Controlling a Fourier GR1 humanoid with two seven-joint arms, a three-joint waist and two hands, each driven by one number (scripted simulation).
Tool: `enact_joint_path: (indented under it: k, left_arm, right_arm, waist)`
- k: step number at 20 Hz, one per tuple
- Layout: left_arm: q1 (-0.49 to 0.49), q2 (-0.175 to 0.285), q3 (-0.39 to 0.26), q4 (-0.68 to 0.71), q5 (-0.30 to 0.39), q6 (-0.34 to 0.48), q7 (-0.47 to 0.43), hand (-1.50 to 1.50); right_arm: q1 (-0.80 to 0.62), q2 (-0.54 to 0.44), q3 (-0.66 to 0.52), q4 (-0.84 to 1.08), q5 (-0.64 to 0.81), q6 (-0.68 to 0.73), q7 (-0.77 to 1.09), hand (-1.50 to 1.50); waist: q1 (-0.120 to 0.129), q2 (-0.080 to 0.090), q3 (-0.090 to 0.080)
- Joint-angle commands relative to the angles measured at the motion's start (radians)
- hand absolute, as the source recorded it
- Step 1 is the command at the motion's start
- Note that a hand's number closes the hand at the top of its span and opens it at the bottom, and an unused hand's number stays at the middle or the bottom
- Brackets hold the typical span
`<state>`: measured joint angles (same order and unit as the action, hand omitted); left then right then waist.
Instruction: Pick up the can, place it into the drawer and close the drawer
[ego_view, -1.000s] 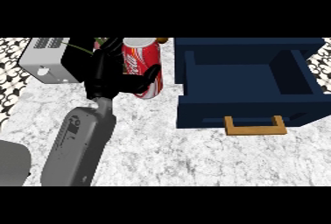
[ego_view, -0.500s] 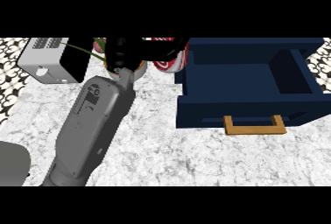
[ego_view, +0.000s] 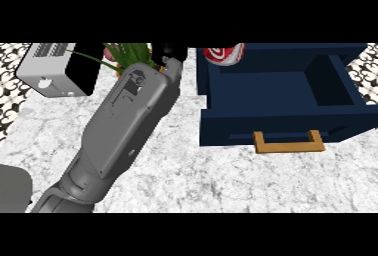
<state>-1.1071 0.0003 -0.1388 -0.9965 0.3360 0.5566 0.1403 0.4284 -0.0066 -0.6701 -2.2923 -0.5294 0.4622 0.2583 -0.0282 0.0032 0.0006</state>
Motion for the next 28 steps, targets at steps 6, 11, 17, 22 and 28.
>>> enact_joint_path:
  k: [6, 11, 17, 22, 28]
  left_arm:
    - [-0.154, 0.000, -0.068, 0.240, 0.171, 0.028, -0.139, 1.50]
    - [-0.176, 0.000, -0.161, 0.261, 0.248, 0.061, -0.134, 1.50]
    - [-0.270, 0.000, -0.250, 0.339, 0.355, 0.135, -0.147, 1.50]
    - [-0.308, 0.000, -0.304, 0.426, 0.423, 0.155, -0.178, 1.50]
    - [-0.262, 0.000, -0.369, 0.476, 0.492, 0.160, -0.254, 1.50]
  right_arm:
    - [-0.089, -0.004, 0.028, 0.065, 0.078, -0.016, -0.022, -1.50]
    - [-0.009, -0.009, -0.008, 0.000, 0.001, 0.014, -0.018, -1.50]
    - [-0.046, -0.052, -0.007, 0.009, -0.034, -0.011, 0.041, -1.50]
    - [-0.101, -0.080, -0.006, 0.048, -0.018, -0.027, 0.039, -1.50]
    - [-0.082, -0.011, 0.047, -0.002, 0.026, -0.015, 0.034, -1.50]
  waist:
    - [-0.016, 0.009, 0.001]
    - [-0.016, 0.002, 0.000]
    - [-0.029, 0.005, 0.001]
    - [-0.046, 0.012, 0.002]
    - [-0.068, 0.017, 0.002]
